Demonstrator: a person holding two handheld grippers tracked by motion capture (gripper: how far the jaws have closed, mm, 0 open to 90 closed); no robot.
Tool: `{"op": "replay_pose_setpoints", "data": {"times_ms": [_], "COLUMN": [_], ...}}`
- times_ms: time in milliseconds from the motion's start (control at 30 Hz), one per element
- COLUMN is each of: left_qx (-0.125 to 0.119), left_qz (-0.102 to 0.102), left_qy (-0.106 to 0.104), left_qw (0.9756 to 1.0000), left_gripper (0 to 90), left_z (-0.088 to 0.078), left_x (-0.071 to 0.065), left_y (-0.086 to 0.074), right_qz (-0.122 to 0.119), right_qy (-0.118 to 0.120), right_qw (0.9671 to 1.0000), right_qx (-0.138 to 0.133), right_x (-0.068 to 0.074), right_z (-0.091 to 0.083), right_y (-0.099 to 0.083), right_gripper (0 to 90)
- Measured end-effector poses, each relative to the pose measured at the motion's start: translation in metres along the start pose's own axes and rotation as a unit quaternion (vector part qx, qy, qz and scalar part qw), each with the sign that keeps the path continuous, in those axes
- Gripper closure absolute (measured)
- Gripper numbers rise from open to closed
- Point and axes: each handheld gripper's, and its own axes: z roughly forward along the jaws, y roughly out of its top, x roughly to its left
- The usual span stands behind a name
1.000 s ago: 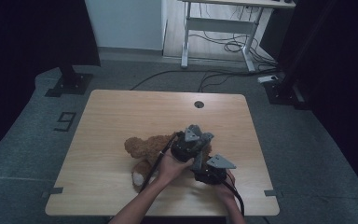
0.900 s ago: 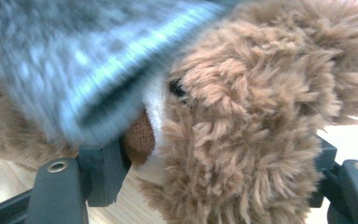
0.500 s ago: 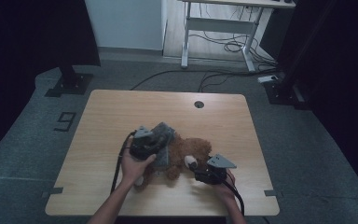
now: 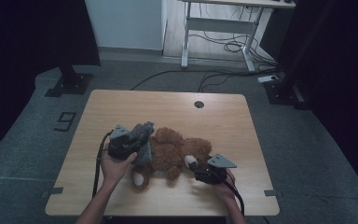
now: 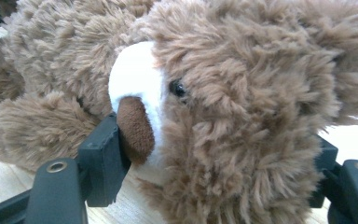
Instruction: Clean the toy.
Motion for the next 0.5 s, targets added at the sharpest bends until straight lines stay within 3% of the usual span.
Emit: {"op": "replay_pose_setpoints", "data": {"times_ms": [100, 233, 367, 500], "left_qx": [-0.007, -0.003, 0.036, 0.09], "left_qz": [0.024, 0.06, 0.081, 0.083], "left_qy": [-0.025, -0.055, -0.075, -0.085], "left_qw": [0.9994, 0.9967, 0.9932, 0.9888], "left_gripper": [77.4, 77.3, 77.3, 77.1], "left_z": [0.008, 0.031, 0.075, 0.123], "left_x": [-0.027, -0.068, -0.103, -0.122], "left_y": [0.017, 0.04, 0.048, 0.035], "right_qz": [0.001, 0.004, 0.002, 0.002], "right_qy": [-0.002, -0.003, -0.004, -0.005], "right_qw": [1.0, 1.0, 1.0, 1.0], "right_qx": [0.0, 0.0, 0.0, 0.0], "right_x": [0.0, 0.0, 0.0, 0.001], "right_z": [0.001, 0.002, 0.001, 0.001], "right_y": [0.0, 0.001, 0.001, 0.0], "right_gripper": [27.1, 27.1, 27.0, 27.0]}}
